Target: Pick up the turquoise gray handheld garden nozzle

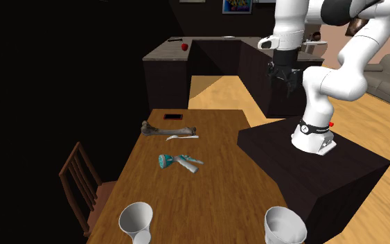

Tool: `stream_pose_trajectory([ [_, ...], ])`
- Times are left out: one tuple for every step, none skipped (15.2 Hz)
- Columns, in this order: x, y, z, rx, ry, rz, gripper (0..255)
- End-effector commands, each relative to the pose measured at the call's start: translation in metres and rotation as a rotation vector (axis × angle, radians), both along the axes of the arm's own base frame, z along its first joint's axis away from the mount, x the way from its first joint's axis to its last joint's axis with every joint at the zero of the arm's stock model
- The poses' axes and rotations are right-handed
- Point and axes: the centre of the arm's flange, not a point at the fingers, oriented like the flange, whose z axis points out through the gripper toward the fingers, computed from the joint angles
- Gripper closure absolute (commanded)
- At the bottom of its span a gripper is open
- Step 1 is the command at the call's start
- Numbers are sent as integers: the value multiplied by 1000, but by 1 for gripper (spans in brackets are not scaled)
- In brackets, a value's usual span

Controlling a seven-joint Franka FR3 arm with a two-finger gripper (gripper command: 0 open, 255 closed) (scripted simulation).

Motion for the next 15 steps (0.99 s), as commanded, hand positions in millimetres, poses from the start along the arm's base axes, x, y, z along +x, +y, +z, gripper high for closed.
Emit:
stream_pose_trajectory([
  [16, -11, -19, -2, -13, -4, 0],
  [23, -16, -29, -3, -19, -6, 0],
  [29, -21, -38, -4, -24, -8, 0],
  [36, -26, -47, -4, -30, -10, 0],
  [43, -32, -56, -5, -35, -12, 0],
  [50, -37, -66, -6, -41, -14, 0],
  [57, -42, -75, -7, -47, -16, 0],
  [63, -48, -84, -7, -52, -18, 0],
  [70, -53, -93, -8, -58, -20, 0],
  [77, -58, -102, -9, -63, -22, 0],
  [84, -64, -111, -10, -69, -24, 0],
  [92, -69, -120, -10, -75, -26, 0],
  [99, -75, -129, -11, -80, -28, 0],
  [106, -80, -138, -12, -86, -30, 0],
  [113, -85, -146, -13, -91, -32, 0],
])
